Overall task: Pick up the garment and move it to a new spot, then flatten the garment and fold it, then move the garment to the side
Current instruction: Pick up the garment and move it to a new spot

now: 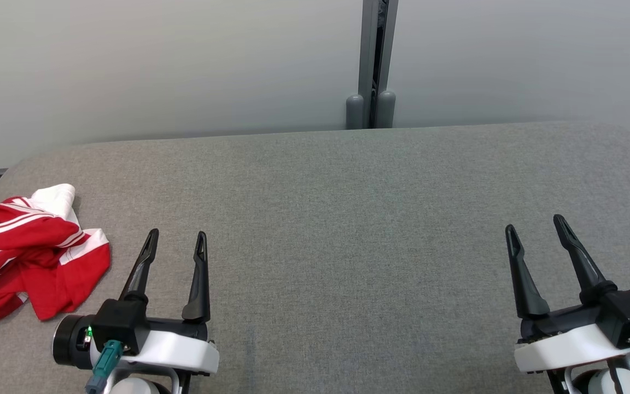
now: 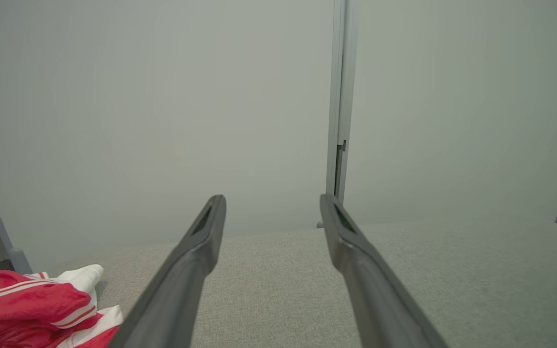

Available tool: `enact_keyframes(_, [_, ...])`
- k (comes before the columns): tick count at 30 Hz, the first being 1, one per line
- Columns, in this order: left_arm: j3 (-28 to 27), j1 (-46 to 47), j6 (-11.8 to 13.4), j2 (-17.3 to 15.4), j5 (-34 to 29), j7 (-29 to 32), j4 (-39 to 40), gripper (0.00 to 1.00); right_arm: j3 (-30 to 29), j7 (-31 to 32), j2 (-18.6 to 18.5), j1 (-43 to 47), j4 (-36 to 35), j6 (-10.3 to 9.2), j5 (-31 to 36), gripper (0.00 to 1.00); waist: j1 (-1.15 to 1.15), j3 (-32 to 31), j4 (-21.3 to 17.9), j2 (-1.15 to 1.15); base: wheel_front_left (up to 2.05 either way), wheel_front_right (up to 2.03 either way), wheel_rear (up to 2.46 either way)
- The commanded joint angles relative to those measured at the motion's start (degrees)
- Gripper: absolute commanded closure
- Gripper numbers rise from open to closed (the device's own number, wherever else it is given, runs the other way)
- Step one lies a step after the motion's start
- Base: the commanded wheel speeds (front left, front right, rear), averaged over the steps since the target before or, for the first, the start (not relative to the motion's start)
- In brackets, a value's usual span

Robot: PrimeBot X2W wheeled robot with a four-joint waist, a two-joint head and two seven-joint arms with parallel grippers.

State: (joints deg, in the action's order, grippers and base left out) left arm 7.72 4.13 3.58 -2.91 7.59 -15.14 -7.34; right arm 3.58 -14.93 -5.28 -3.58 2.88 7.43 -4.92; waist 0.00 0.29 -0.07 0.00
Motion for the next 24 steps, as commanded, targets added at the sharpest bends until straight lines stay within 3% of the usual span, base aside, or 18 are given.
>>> enact_keyframes(1, [-0.05,1.17,0.06,-0.15,0.20,-0.02,-0.15,0.00,-0.14,-0.40,-0.16,-0.30,0.08,0.10,0.02,0.00,0.00,-0.02,0.02,0.00,0.00,0.00,0.00])
enact_keyframes(15, [-0.03,1.40,0.14,-0.13,0.71,-0.02,-1.15,0.00,0.47,-0.40,-0.22,-0.13,0.28,0.10,-0.81,0.00,0.00,0.07,0.99,0.00,0.00,0.00,0.00])
enact_keyframes(24, [-0.25,2.23,0.38,-0.11,1.54,-0.02,-3.23,0.00,1.60,-0.39,-0.43,-0.45,0.78,0.10,-2.38,0.00,0.00,0.00,5.67,0.00,0.00,0.00,0.00])
